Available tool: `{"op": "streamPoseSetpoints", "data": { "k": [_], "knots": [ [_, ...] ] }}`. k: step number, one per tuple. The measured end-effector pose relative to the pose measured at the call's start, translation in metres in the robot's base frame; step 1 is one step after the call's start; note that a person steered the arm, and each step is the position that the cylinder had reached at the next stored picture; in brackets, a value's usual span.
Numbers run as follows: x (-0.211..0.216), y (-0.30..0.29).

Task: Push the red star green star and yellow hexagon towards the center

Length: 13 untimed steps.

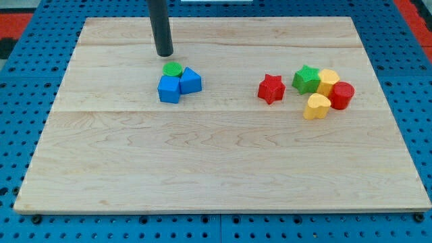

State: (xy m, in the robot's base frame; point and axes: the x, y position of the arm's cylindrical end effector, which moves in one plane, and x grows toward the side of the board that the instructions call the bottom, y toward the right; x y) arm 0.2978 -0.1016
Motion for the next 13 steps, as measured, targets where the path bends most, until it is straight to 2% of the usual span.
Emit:
{"op": "streamPoseSetpoints", "data": {
  "k": [2,3,4,6,7,8,9,10,11,13],
  "knots": [
    [0.0,0.0],
    [0.0,0.036],
    [0.0,0.137],
    [0.033,0.308],
    [0.06,0.359],
    [0.09,0.365],
    [0.09,0.293],
    [0.083,0.222],
    [0.063,0.222],
    [0.051,0.126]
  ]
}}
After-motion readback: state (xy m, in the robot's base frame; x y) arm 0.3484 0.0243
